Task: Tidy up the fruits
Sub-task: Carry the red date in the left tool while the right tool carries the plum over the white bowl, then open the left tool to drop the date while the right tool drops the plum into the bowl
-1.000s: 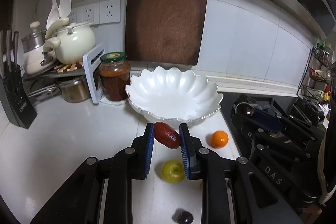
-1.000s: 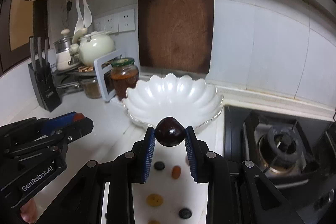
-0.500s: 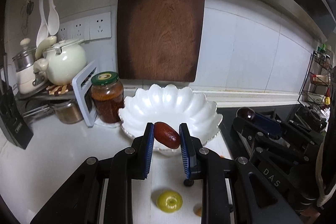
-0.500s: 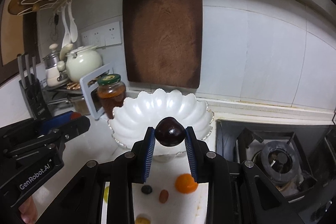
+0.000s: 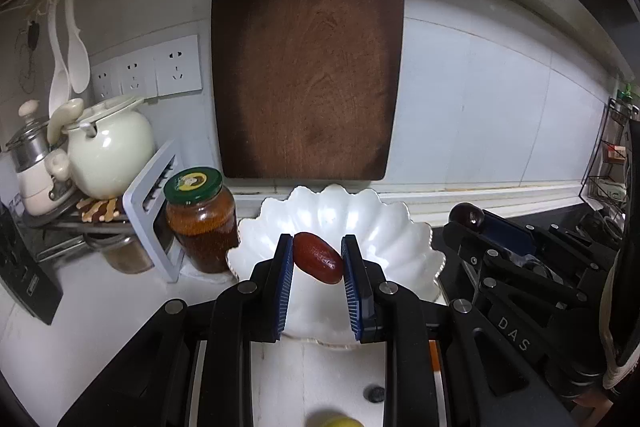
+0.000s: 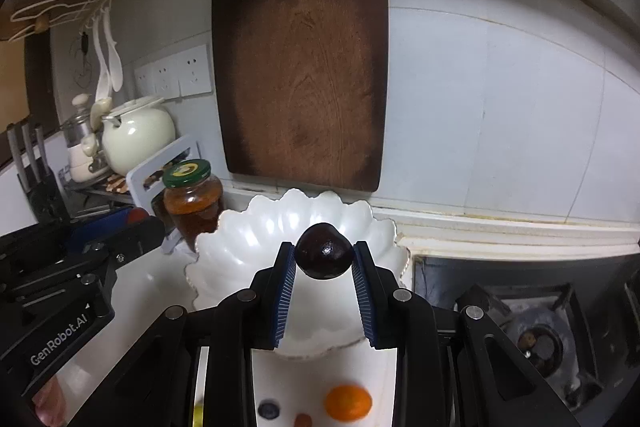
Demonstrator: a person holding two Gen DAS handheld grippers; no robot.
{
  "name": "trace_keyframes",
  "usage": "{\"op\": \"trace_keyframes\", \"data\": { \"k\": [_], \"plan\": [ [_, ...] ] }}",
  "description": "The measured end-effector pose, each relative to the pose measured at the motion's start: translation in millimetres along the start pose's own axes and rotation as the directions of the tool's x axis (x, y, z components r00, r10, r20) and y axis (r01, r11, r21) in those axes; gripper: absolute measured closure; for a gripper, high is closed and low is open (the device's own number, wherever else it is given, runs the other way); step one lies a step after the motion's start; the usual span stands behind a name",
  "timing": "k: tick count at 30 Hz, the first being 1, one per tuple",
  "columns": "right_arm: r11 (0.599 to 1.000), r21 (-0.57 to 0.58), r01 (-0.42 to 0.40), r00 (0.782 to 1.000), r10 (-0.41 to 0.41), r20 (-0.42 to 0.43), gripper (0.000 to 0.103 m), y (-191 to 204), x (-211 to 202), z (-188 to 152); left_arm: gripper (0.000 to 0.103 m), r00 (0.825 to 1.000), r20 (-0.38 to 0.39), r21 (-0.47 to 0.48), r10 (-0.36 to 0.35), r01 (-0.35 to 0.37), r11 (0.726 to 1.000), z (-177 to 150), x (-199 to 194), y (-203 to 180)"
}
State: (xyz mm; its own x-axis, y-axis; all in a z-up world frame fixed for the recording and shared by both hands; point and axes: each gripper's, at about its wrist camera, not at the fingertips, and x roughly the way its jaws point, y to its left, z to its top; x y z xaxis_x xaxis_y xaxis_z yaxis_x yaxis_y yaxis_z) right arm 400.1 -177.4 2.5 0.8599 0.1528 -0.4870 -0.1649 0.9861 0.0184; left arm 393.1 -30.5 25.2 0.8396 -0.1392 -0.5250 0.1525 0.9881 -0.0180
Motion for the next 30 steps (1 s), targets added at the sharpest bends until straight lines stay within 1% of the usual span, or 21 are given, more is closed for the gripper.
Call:
{"op": "trace_keyframes", "data": {
  "k": [5,9,12,15,17,21,23,27,30],
  "plan": [
    [1.000,0.002,-0.006,0.999,0.006,-0.045,0.073,-4,22,10,0.078,0.999,-0.042,-0.013,-0.004,0.004,1.000,13,24,6],
    [1.000,0.002,-0.006,0.995,0.007,-0.097,0.073,-9,47,17,0.078,0.997,-0.082,-0.027,0.000,-0.002,1.000,19,46,11],
    [1.000,0.007,-0.003,0.992,0.004,-0.125,0.073,-11,62,21,0.078,0.993,-0.117,-0.040,-0.001,-0.004,0.999,23,64,15],
    [1.000,-0.001,0.008,0.987,-0.008,-0.162,0.073,-9,81,26,0.078,0.991,-0.136,-0.035,0.017,-0.022,0.999,26,81,18],
    [1.000,-0.001,0.008,0.983,-0.008,-0.185,0.073,-8,91,29,0.078,0.986,-0.164,-0.045,0.012,-0.020,0.999,27,93,20],
    [1.000,-0.008,0.014,0.967,-0.016,-0.254,0.073,-5,115,34,0.078,0.975,-0.224,-0.054,-0.001,-0.011,0.998,29,119,25],
    [1.000,-0.008,0.015,0.957,-0.017,-0.291,0.073,-6,128,35,0.078,0.964,-0.264,-0.066,-0.012,-0.006,0.998,29,133,28],
    [1.000,0.009,0.003,0.931,0.000,-0.366,0.073,-12,152,32,0.078,0.948,-0.318,-0.070,-0.016,-0.007,0.998,28,156,31],
    [1.000,0.012,0.000,0.914,0.004,-0.405,0.073,-14,165,29,0.078,0.933,-0.361,-0.073,-0.017,-0.010,0.997,26,172,34]
  ]
}}
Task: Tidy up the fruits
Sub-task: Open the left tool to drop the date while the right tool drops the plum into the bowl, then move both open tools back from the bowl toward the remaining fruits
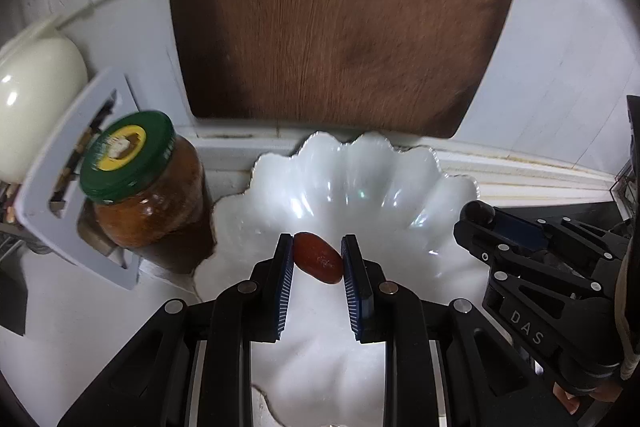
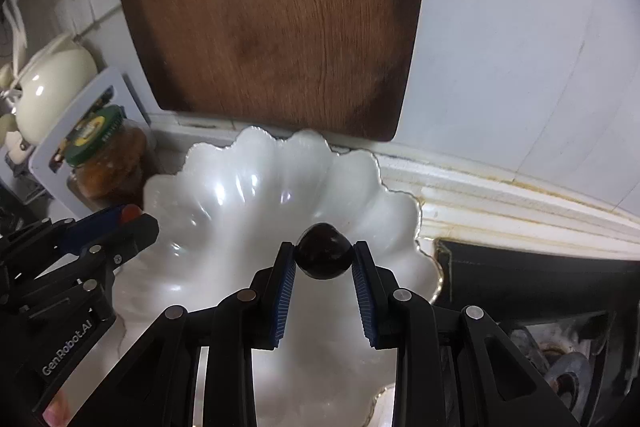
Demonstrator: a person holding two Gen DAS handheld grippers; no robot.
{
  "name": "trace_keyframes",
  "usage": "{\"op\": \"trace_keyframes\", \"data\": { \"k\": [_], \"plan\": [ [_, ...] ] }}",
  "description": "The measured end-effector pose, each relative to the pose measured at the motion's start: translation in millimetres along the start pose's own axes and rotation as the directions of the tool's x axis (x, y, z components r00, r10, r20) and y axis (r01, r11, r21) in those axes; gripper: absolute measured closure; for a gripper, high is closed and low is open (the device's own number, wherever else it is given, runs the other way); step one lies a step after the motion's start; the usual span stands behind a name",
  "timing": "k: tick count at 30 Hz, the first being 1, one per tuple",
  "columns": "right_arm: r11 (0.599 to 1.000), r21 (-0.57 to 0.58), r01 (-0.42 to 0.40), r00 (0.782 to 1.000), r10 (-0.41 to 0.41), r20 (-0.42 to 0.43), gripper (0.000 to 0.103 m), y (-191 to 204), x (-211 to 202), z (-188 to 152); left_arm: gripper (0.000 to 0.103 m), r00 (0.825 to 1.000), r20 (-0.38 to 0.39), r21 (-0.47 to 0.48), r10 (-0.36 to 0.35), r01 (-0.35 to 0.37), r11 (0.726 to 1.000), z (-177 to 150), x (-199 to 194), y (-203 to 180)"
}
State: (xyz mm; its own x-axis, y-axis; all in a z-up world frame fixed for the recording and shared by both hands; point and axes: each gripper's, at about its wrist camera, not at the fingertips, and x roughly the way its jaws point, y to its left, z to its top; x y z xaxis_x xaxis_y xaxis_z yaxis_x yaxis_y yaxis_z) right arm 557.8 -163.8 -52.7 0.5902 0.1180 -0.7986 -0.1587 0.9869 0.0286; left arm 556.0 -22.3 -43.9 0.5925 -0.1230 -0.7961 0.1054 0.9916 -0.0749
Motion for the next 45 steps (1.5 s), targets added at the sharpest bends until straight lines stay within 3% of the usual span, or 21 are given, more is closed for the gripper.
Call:
{"op": "trace_keyframes", "data": {
  "k": [14,15,17,19,21,33,42,45],
  "plan": [
    [0.999,0.033,0.008,0.987,-0.003,-0.160,0.073,-8,47,4,0.076,0.990,-0.138,0.010,0.034,-0.033,0.999,3,48,-3],
    [0.999,0.036,0.010,0.986,-0.004,-0.166,0.072,-9,49,4,0.075,0.989,-0.141,0.012,0.046,-0.045,0.999,2,49,-3],
    [0.999,0.038,0.009,0.985,-0.002,-0.175,0.071,-10,51,5,0.057,0.987,-0.152,0.004,0.050,-0.050,0.999,2,51,-1],
    [0.999,0.037,0.012,0.983,-0.005,-0.185,0.063,-10,52,5,0.054,0.988,-0.146,-0.003,0.051,-0.052,0.999,0,49,0],
    [0.999,0.031,0.020,0.984,-0.014,-0.180,0.058,-10,51,4,0.053,0.988,-0.146,-0.004,0.058,-0.059,0.998,0,46,2],
    [0.999,-0.001,0.041,0.995,-0.041,-0.088,0.058,-5,7,-8,0.038,0.989,-0.088,-0.008,0.122,-0.123,0.992,-9,4,9],
    [1.000,-0.017,0.022,0.999,-0.022,0.024,0.058,-1,-47,-19,0.028,0.992,0.021,0.014,0.125,-0.126,0.992,-21,-51,5],
    [1.000,-0.012,0.018,0.998,-0.017,0.054,0.051,0,-62,-22,0.027,0.987,0.072,0.018,0.142,-0.144,0.989,-27,-71,2]
  ]
}}
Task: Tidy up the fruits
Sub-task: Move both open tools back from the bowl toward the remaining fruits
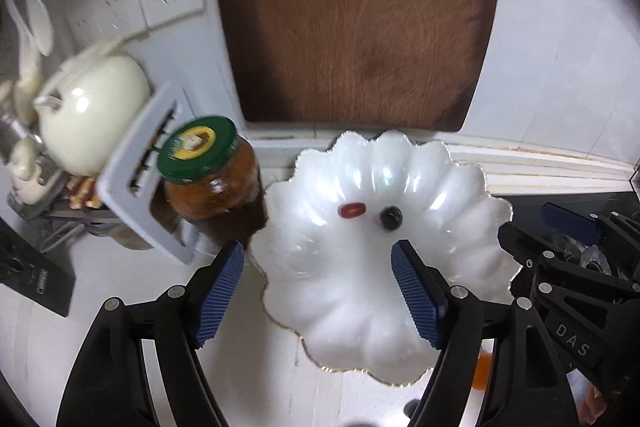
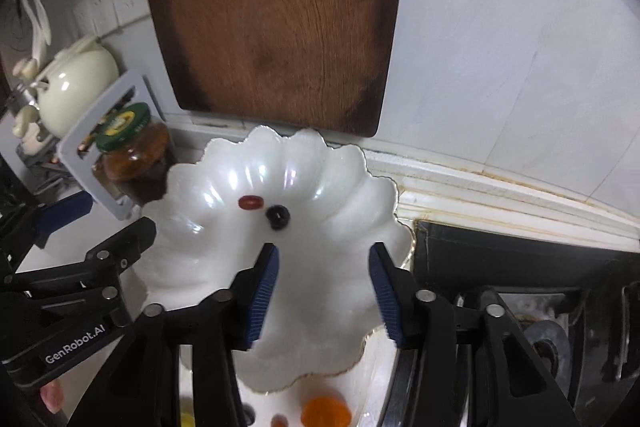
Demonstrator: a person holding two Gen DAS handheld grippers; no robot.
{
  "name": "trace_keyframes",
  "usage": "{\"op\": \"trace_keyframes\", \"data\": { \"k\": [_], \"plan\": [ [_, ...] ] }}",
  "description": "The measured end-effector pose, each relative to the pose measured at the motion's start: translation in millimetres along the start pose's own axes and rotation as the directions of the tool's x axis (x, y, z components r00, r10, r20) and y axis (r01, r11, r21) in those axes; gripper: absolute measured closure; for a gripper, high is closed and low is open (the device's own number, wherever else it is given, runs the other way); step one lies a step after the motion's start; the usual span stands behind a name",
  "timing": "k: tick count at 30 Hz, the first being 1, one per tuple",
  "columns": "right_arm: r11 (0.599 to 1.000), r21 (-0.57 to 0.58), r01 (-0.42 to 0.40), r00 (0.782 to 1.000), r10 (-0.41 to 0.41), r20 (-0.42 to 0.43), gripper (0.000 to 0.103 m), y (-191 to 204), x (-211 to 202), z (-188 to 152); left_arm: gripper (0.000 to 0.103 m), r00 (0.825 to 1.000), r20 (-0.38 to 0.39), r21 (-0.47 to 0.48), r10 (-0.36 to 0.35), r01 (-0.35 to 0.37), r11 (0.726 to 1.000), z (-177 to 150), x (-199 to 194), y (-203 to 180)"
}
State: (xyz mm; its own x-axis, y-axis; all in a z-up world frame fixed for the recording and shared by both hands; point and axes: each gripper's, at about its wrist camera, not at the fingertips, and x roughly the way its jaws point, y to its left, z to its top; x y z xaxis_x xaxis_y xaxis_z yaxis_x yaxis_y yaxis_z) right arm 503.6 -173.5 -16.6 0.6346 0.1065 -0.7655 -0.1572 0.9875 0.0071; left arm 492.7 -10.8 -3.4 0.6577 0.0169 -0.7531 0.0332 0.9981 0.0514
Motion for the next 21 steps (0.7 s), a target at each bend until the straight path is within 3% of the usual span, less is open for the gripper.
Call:
{"op": "trace_keyframes", "data": {
  "k": [4,21],
  "plan": [
    [1.000,-0.008,0.016,0.999,-0.016,0.047,0.051,-1,-23,-9,0.022,0.998,0.058,-0.010,0.003,-0.003,1.000,-9,-27,3],
    [0.998,0.007,0.055,0.970,-0.055,0.239,0.044,-3,-112,-59,0.021,0.981,0.193,0.007,-0.028,0.028,1.000,-58,-113,5]
  ]
}}
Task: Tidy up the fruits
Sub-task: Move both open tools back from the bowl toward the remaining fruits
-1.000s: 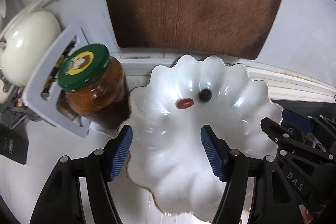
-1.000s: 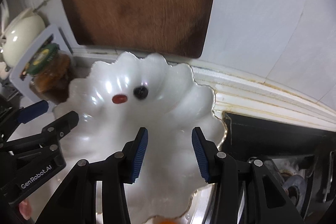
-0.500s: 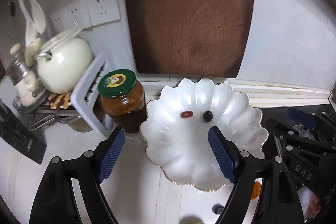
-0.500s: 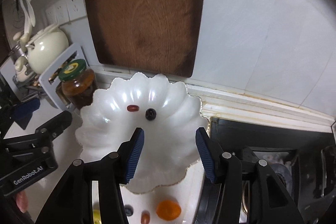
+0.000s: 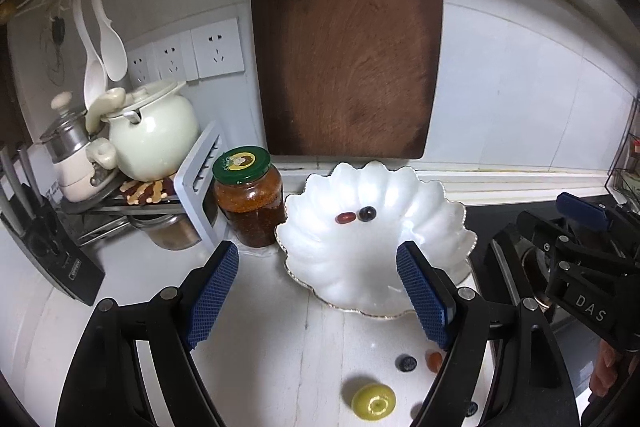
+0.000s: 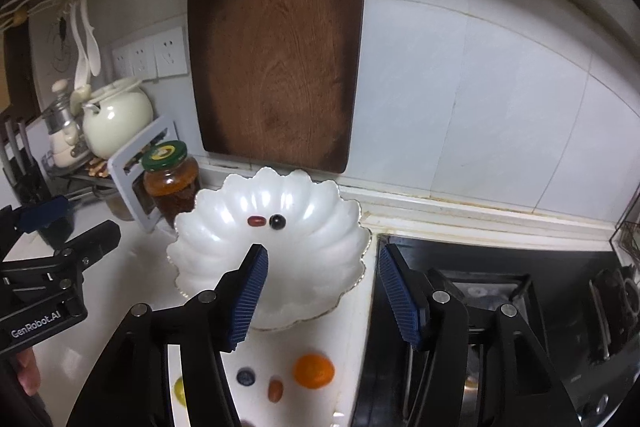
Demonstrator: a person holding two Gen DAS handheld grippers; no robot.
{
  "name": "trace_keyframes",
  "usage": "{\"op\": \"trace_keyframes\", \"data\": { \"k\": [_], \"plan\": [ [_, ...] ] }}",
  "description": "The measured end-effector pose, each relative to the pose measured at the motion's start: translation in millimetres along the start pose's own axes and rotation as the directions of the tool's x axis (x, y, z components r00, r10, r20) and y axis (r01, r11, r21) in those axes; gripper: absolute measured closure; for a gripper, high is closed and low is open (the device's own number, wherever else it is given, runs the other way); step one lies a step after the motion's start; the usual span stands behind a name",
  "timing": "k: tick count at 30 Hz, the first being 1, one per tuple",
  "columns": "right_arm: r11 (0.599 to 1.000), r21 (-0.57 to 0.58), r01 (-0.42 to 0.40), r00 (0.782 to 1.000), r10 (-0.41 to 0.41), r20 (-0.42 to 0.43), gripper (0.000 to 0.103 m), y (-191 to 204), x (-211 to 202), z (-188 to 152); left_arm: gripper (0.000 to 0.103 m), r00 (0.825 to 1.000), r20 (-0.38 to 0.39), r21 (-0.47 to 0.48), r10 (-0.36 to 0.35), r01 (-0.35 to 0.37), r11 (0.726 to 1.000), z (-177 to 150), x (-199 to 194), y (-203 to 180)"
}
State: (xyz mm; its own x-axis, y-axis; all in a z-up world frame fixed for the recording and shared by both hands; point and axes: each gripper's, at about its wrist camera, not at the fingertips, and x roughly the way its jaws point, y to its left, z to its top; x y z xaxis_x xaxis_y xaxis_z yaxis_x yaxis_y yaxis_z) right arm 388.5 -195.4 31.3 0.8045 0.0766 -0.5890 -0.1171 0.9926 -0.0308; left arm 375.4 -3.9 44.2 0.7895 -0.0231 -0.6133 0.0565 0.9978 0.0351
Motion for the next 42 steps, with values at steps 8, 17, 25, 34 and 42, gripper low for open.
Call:
{"op": "trace_keyframes", "data": {
  "k": [8,17,25,34,42],
  "plan": [
    [1.000,0.000,-0.007,0.999,0.007,0.050,0.044,2,-33,-20,0.021,0.999,0.029,0.007,-0.039,0.039,0.999,-19,-32,-3],
    [0.999,-0.032,-0.005,0.996,0.008,0.092,0.044,4,-62,-46,0.021,0.995,0.051,0.015,-0.085,0.084,0.996,-39,-60,-4],
    [0.998,-0.045,-0.044,0.997,0.047,0.069,0.044,6,-74,-69,0.021,0.994,0.066,0.060,-0.092,0.089,0.994,-57,-79,-12],
    [0.997,-0.042,-0.060,0.996,0.063,0.057,0.044,1,-76,-86,0.021,0.994,0.023,0.061,-0.104,0.102,0.993,-76,-81,-16],
    [0.996,-0.053,-0.075,0.997,0.077,0.030,0.044,3,-74,-103,0.021,0.990,-0.054,0.040,-0.127,0.130,0.991,-99,-70,-19]
  ]
}}
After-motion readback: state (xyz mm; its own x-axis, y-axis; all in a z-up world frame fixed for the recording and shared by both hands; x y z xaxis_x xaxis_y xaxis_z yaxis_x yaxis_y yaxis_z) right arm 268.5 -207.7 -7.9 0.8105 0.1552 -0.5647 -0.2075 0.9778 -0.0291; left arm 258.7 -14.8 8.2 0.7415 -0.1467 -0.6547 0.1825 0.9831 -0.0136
